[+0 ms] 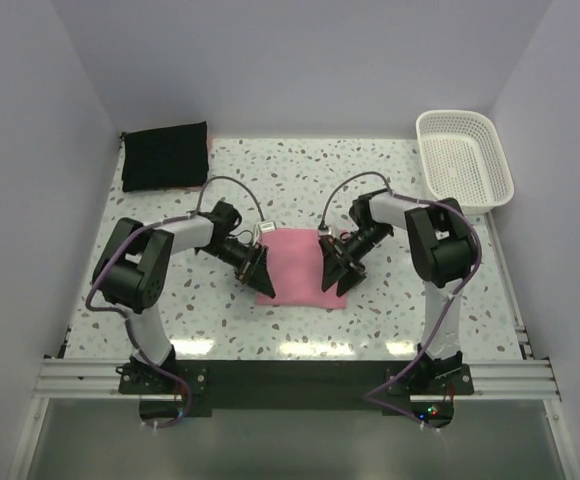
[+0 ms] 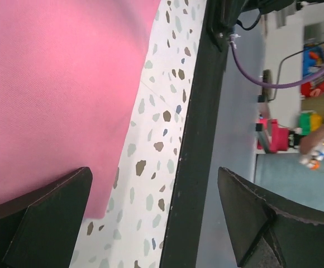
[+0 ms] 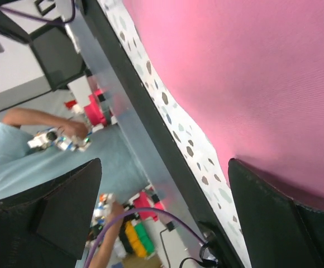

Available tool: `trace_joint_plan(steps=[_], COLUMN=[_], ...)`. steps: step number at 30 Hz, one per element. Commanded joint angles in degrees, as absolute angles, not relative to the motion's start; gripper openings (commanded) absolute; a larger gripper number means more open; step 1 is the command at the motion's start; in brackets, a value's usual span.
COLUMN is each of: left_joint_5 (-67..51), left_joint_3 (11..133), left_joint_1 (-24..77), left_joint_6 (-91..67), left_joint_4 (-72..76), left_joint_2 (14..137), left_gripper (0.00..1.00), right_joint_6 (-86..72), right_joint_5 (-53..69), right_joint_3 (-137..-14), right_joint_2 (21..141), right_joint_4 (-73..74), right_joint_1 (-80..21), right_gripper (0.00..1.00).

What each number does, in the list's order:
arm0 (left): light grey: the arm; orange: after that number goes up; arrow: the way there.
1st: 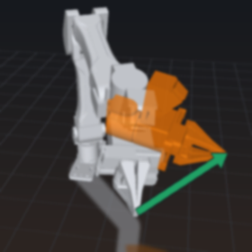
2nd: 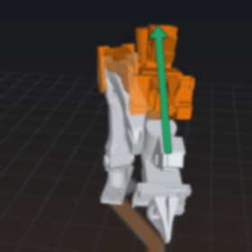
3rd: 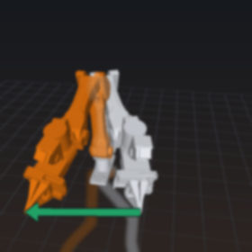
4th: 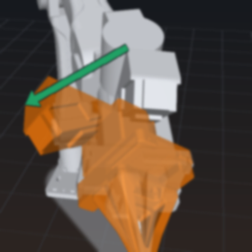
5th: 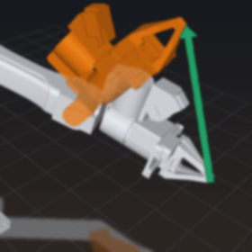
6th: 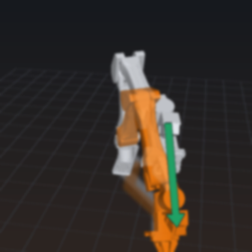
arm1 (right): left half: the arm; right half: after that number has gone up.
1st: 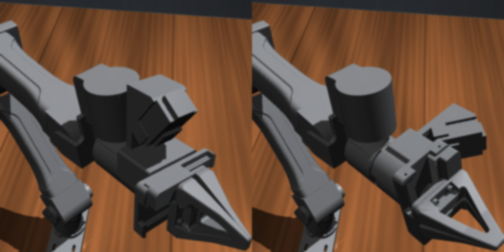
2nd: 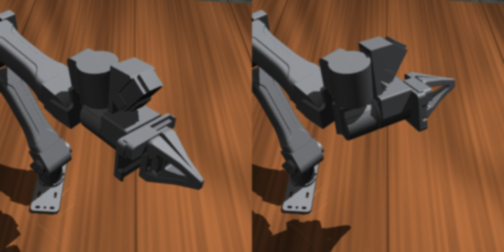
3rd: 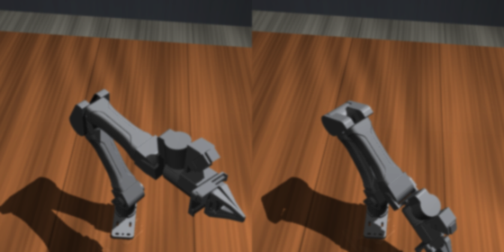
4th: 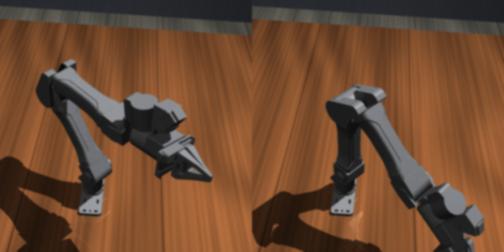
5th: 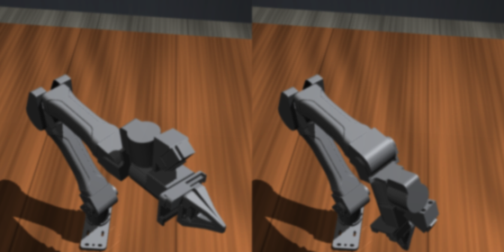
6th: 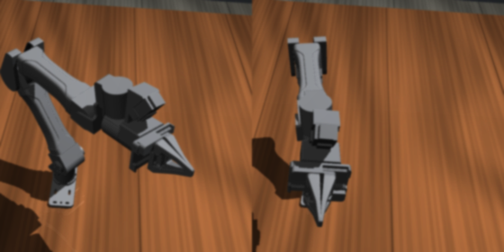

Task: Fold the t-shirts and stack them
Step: Fold the tshirt

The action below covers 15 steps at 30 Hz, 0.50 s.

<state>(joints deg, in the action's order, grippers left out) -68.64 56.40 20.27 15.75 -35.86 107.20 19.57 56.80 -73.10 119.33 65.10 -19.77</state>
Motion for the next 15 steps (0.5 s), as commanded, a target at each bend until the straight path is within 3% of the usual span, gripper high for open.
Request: trace_joint_plan(steps=[1, 5, 9, 15], left_joint_5=[-62.67, -60.48, -59.06, -59.33], left_joint_3=[60.80, 67.05, 78.97, 81.92], left_joint_1=[19.86, 19.86, 19.78, 17.76], left_joint_6=[21.28, 11.80, 4.07, 0.44], left_joint_4=[-41.75, -31.24, -27.07, -20.83], left_joint_2=[99.43, 99.31, 110.52, 121.35], left_gripper=[1.00, 1.00, 1.00, 1.00], right_joint_6=[23.38, 19.79, 18.11, 18.63], right_joint_5=[53.34, 56.16, 56.25, 56.60], right_joint_3=[-84.76, -95.79, -101.32, -105.29], right_joint_2=[114.09, 115.74, 121.98, 132.61], right_joint_4=[73.72, 72.17, 68.30, 64.43], right_joint_1=[-18.11, -17.67, -17.14, -13.98], right_gripper=[0.99, 0.99, 0.99, 0.99])
